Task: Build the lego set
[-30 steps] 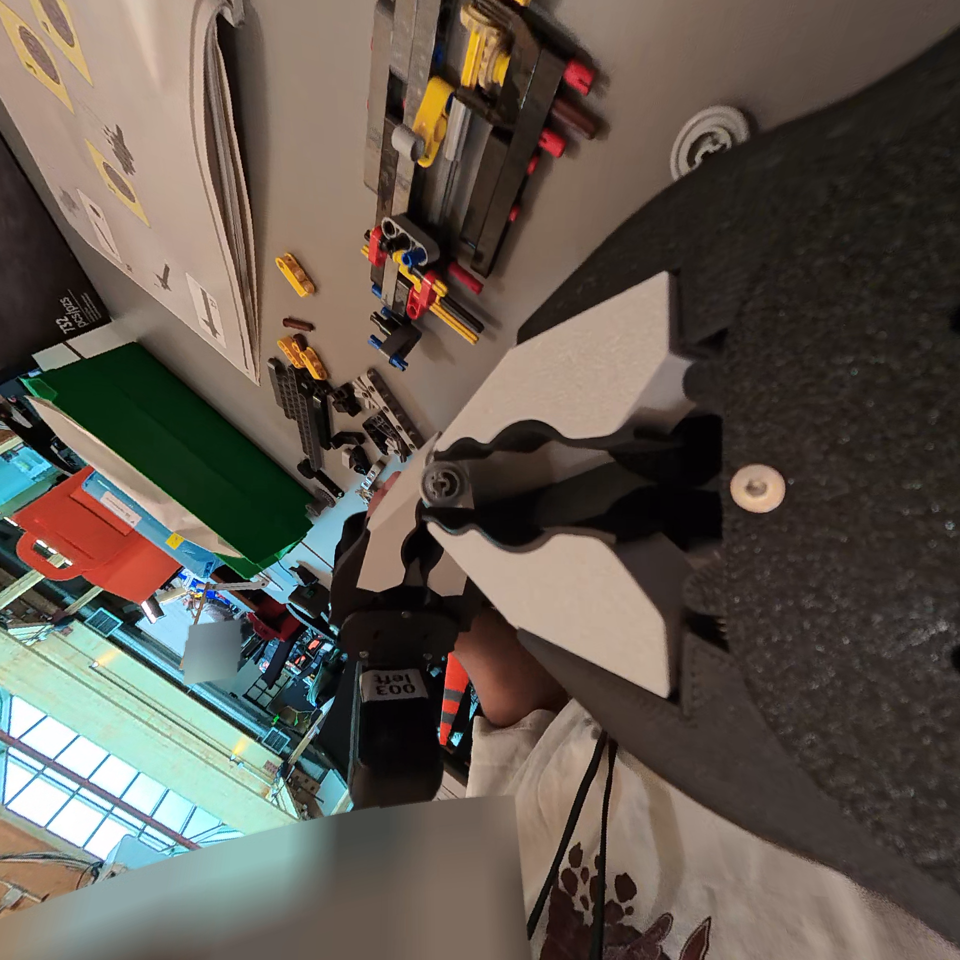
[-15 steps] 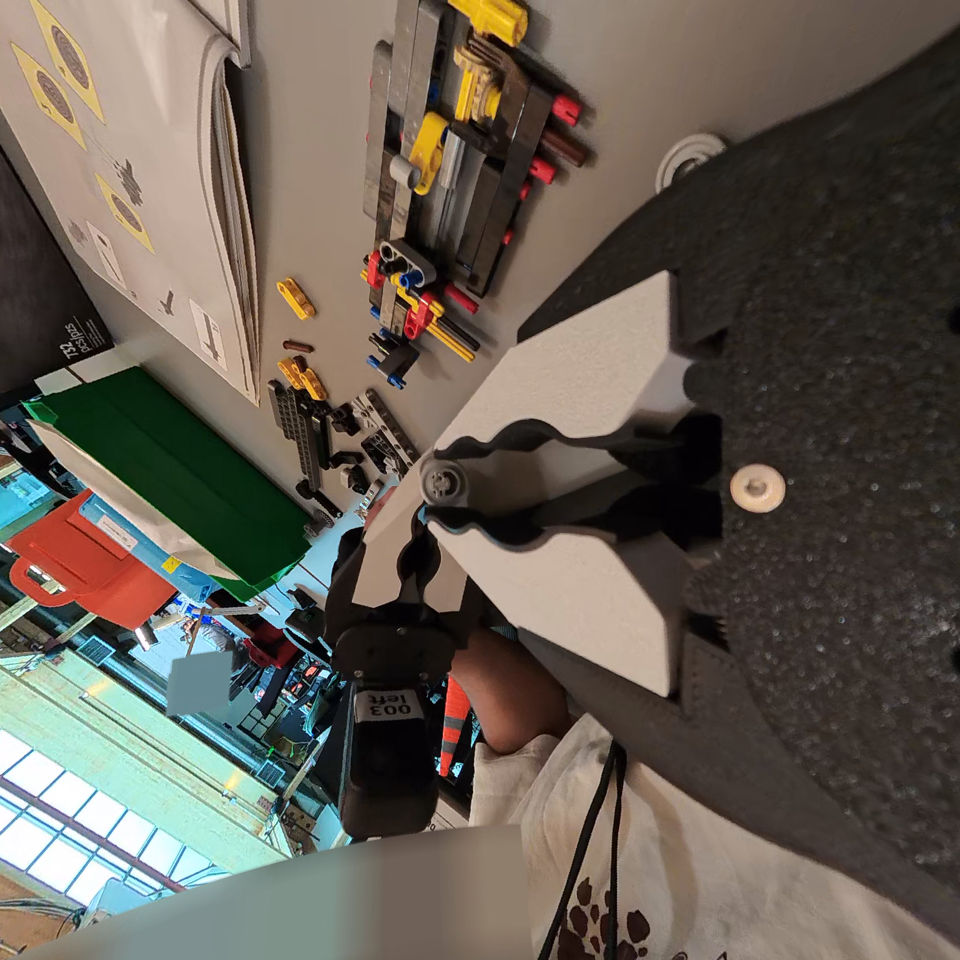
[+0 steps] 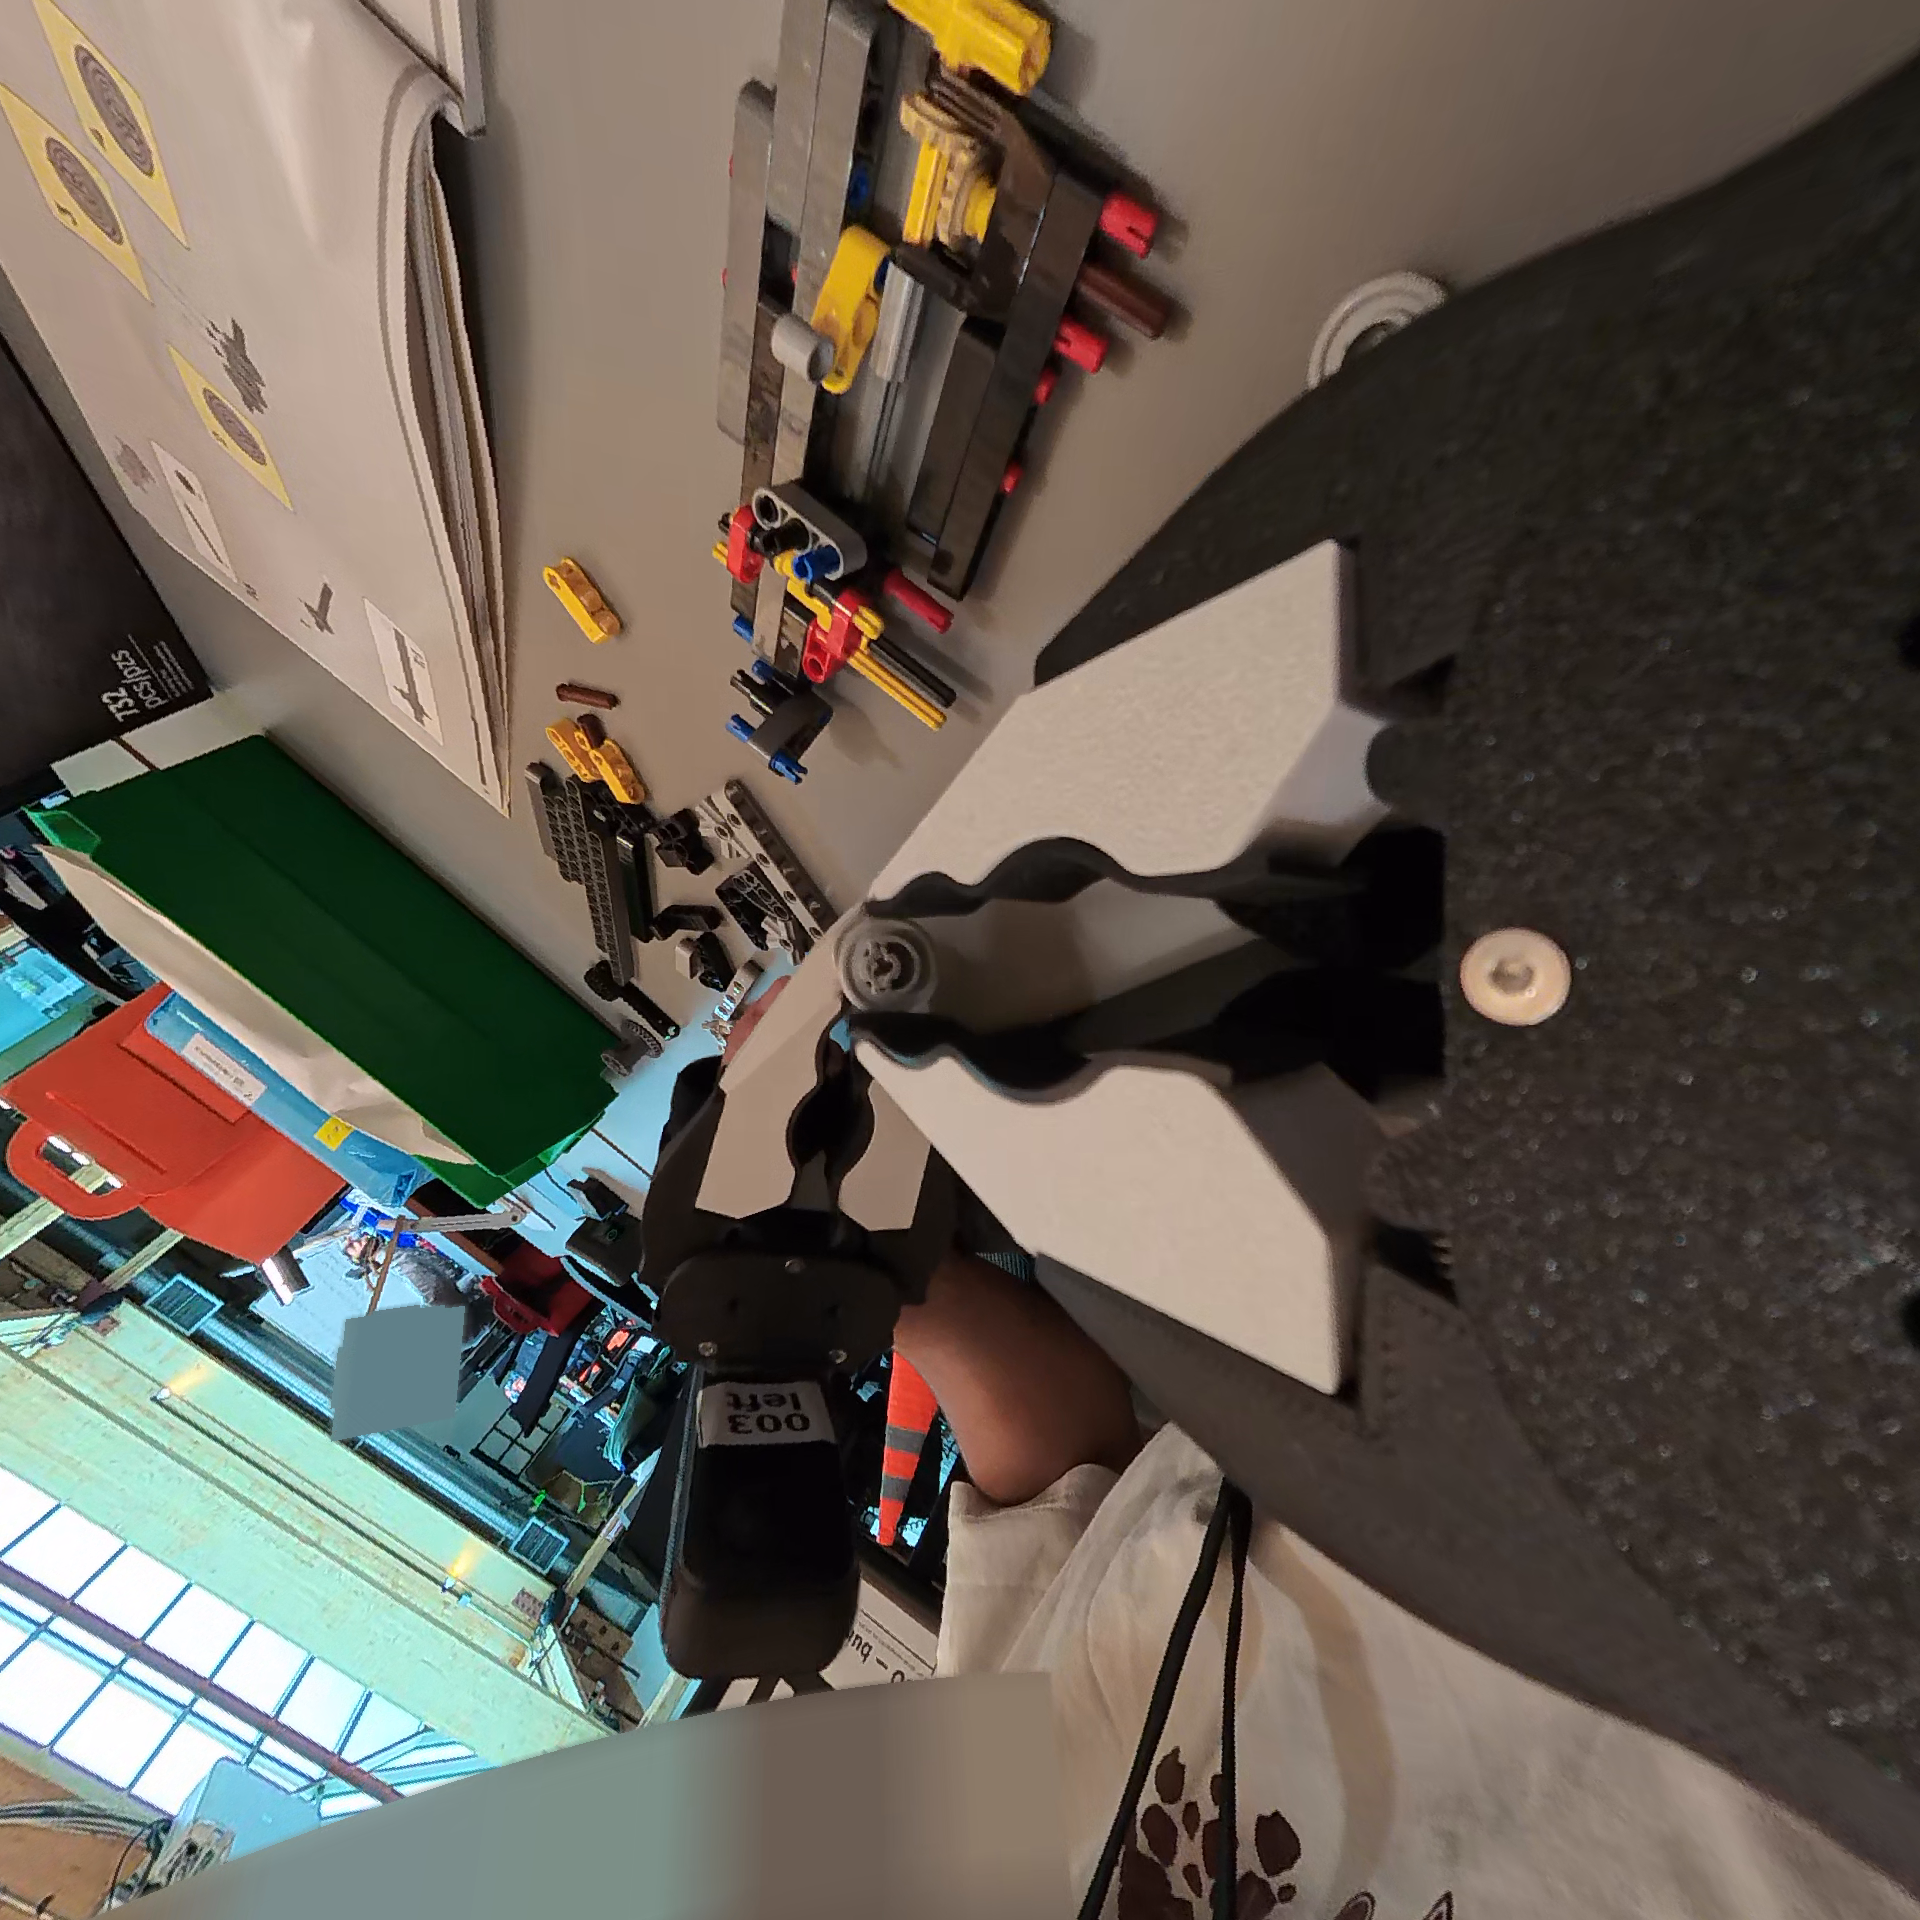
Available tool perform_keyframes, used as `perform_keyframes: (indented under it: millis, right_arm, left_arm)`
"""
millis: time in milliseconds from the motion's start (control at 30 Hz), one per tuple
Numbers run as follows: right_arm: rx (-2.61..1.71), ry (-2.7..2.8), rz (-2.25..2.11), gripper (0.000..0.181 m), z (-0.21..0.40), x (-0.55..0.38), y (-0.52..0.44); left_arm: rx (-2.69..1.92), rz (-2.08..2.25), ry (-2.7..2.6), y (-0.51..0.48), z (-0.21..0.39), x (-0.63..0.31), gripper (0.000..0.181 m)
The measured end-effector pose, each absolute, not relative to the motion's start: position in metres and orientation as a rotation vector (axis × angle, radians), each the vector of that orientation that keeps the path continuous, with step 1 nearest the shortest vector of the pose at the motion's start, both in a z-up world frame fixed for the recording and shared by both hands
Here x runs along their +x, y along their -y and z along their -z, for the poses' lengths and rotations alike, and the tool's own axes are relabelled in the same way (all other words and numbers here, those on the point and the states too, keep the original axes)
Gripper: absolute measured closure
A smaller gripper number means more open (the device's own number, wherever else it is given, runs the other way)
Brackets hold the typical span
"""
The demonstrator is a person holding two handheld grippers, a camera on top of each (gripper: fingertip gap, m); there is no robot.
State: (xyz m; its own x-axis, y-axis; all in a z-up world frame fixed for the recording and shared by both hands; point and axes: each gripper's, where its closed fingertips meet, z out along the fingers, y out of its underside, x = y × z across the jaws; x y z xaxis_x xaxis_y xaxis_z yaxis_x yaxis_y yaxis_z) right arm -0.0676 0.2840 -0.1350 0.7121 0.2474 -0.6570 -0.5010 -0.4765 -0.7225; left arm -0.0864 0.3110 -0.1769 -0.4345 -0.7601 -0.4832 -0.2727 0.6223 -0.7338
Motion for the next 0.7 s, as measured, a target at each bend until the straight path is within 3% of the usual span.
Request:
perform_keyframes:
  millis: [533, 700]
  right_arm:
    - [-1.908, -0.168, -0.647, 0.164, 0.137, -0.066, -0.286]
    - [-1.687, -0.315, -0.763, 0.165, 0.111, -0.07, -0.293]
  left_arm:
    - [-0.848, 0.737, -1.996, -0.311, 0.177, -0.086, 0.18]
    - [-0.928, 0.895, -1.924, -0.311, 0.161, -0.085, 0.179]
